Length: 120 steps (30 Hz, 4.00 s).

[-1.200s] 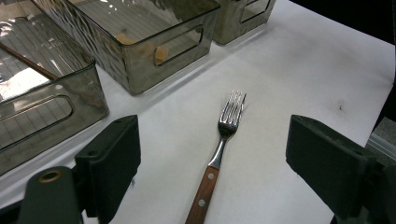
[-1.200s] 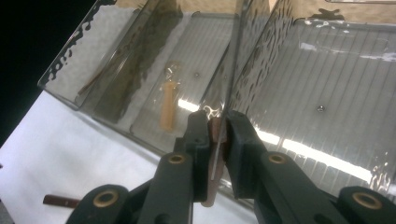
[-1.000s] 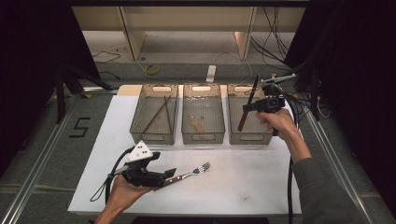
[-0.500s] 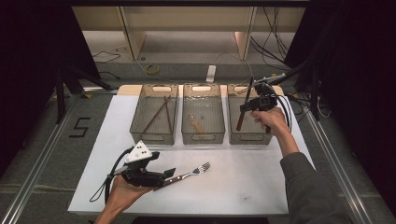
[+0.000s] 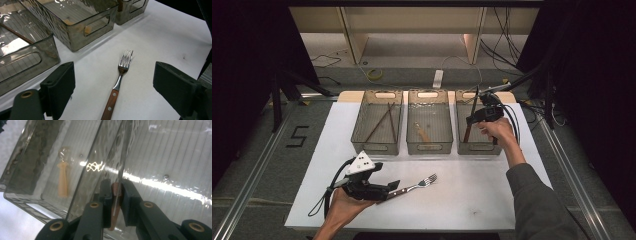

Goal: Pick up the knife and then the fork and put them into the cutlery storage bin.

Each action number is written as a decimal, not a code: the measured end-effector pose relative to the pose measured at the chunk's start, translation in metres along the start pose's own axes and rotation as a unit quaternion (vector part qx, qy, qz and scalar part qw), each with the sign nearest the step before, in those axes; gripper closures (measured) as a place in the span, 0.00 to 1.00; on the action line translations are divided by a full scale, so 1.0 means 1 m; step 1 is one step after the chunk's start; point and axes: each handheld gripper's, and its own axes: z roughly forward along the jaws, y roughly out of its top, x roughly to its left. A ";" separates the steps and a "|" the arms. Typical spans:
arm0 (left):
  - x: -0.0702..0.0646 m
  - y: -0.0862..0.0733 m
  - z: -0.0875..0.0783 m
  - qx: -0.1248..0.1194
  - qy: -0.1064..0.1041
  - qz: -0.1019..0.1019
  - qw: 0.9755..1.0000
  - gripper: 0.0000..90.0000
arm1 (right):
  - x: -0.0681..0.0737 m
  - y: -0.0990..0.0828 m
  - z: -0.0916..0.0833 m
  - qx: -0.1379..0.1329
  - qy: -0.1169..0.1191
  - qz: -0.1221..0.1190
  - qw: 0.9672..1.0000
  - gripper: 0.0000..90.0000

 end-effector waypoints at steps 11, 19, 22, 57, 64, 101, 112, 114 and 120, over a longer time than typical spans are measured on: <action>0.000 0.000 0.001 0.003 0.001 0.004 1.000 0.20 | -0.001 -0.002 0.009 0.010 -0.002 0.005 1.000 0.88; 0.000 0.000 0.001 0.005 0.000 0.004 1.000 0.20 | 0.001 0.000 0.007 -0.002 -0.009 0.007 1.000 0.55; 0.000 0.000 0.001 0.006 0.000 0.004 1.000 0.19 | 0.001 0.000 0.002 -0.007 -0.014 -0.003 1.000 0.51; 0.008 0.005 0.016 0.070 -0.007 -0.011 0.997 0.19 | 0.052 -0.129 -0.059 -0.135 0.095 -0.134 0.977 0.32; 0.006 0.008 0.023 0.099 -0.010 -0.002 0.995 0.19 | 0.052 -0.160 -0.050 -0.140 0.113 -0.151 0.972 0.31; 0.009 0.000 0.046 0.253 -0.003 0.025 0.967 0.27 | 0.065 -0.204 -0.047 -0.159 0.116 -0.192 0.962 0.29; 0.008 -0.002 0.057 0.297 -0.013 0.039 0.954 0.37 | 0.064 -0.208 -0.048 -0.161 0.119 -0.190 0.961 0.28; 0.007 -0.004 0.059 0.307 -0.011 0.043 0.951 0.40 | 0.064 -0.208 -0.048 -0.161 0.120 -0.190 0.961 0.28; 0.005 -0.005 0.063 0.322 -0.020 0.059 0.945 0.54 | 0.065 -0.208 -0.049 -0.159 0.119 -0.193 0.961 0.28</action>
